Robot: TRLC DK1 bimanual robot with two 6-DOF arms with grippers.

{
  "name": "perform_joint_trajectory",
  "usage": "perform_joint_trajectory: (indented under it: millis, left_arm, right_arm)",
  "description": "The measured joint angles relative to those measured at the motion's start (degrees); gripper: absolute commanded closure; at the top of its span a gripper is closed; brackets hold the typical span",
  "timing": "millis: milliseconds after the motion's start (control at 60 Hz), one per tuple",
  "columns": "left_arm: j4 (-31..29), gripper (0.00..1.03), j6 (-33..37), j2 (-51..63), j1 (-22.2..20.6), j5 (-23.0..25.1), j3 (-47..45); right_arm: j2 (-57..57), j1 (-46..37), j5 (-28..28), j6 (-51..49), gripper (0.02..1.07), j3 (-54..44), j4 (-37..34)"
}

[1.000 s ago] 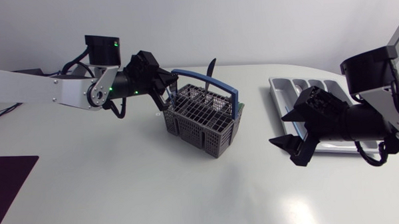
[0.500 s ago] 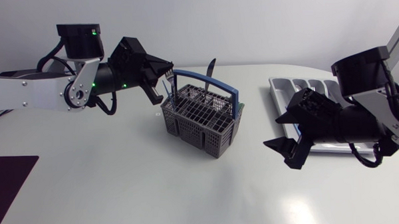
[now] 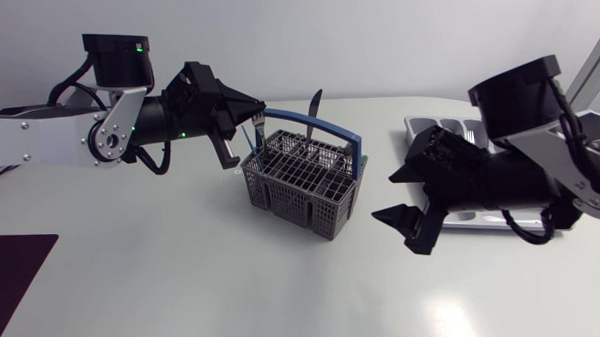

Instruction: Unload the cutlery basket into the drawer organizer.

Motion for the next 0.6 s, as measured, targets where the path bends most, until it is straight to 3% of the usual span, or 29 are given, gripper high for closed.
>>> perform_joint_trajectory:
  millis: [267,600]
  left_arm:
    - [0.9,0.88,0.7,-0.9,1.7,3.9,-0.3]
    - [4.9,0.88,2.4,-0.9,4.4,8.3,-2.3]
  right_arm:
    - [12.3,9.0,4.9,7.4,0.18,6.4,9.6]
    - [27.1,12.9,6.0,13.0,0.18,15.2,16.9]
